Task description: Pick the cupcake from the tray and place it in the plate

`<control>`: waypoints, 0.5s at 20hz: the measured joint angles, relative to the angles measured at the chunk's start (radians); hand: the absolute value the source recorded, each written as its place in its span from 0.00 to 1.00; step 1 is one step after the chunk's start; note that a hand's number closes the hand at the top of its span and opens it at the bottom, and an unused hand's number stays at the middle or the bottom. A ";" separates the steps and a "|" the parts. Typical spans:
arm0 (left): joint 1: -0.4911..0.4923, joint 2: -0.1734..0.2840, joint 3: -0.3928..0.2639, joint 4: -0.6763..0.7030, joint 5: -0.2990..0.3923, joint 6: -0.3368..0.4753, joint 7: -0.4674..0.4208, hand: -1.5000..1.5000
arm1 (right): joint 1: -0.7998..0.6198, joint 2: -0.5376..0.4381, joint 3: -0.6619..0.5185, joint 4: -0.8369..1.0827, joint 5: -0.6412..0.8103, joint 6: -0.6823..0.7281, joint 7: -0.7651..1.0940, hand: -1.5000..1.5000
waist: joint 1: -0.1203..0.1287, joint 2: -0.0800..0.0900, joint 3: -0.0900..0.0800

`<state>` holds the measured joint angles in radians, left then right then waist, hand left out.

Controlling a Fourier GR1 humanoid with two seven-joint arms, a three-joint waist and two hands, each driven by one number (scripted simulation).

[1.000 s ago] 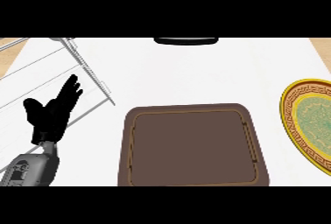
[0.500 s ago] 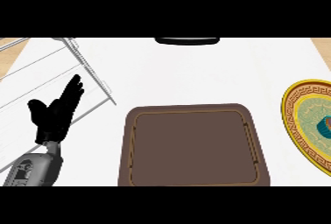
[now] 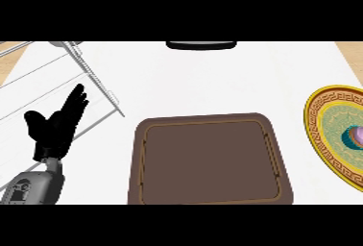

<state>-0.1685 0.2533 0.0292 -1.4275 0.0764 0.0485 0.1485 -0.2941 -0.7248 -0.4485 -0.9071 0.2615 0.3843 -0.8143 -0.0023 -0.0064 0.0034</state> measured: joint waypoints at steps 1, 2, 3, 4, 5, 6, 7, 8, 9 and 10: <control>0.002 0.000 0.005 0.001 0.003 0.000 -0.003 0.50 | -0.004 0.002 -0.009 -0.012 -0.035 0.024 0.027 0.00 | -0.002 -0.001 0.000; 0.004 0.002 0.010 0.004 0.004 -0.002 -0.008 0.50 | -0.010 -0.001 -0.021 -0.018 -0.073 0.053 0.057 0.00 | -0.005 -0.002 0.000; 0.008 0.008 0.017 0.007 0.009 -0.010 -0.015 0.50 | -0.007 -0.005 -0.032 -0.020 -0.108 0.083 0.092 0.00 | -0.007 -0.002 -0.001; 0.002 0.009 0.018 0.008 0.007 -0.007 -0.009 0.50 | -0.012 -0.014 -0.042 -0.012 -0.144 0.117 0.131 0.00 | -0.008 -0.002 -0.001; 0.003 0.009 0.018 0.006 0.007 -0.007 -0.005 0.50 | -0.009 -0.025 -0.051 -0.002 -0.177 0.153 0.170 0.00 | -0.009 -0.002 -0.001; 0.002 0.008 0.018 0.006 0.009 -0.010 -0.006 0.50 | -0.008 -0.032 -0.053 0.009 -0.205 0.186 0.209 0.00 | -0.009 -0.001 -0.002; 0.004 0.006 0.019 0.006 0.008 -0.007 -0.010 0.50 | -0.005 -0.036 -0.054 0.015 -0.233 0.220 0.247 0.00 | -0.009 -0.002 -0.001; 0.005 0.005 0.017 0.000 0.008 -0.007 -0.002 0.50 | -0.007 -0.039 -0.054 0.027 -0.261 0.249 0.281 0.00 | -0.007 -0.001 -0.001; 0.006 0.002 0.015 -0.003 0.005 -0.004 0.003 0.50 | -0.007 -0.051 -0.059 0.026 -0.294 0.285 0.324 0.00 | -0.008 -0.001 -0.001; 0.005 0.002 0.016 -0.001 0.005 -0.005 -0.001 0.50 | -0.002 -0.059 -0.059 0.035 -0.316 0.312 0.345 0.00 | -0.008 -0.001 -0.001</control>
<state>-0.1632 0.2549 0.0449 -1.4282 0.0810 0.0438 0.1472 -0.2958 -0.7843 -0.5076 -0.8722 -0.0549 0.6962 -0.4692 -0.0098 -0.0073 0.0023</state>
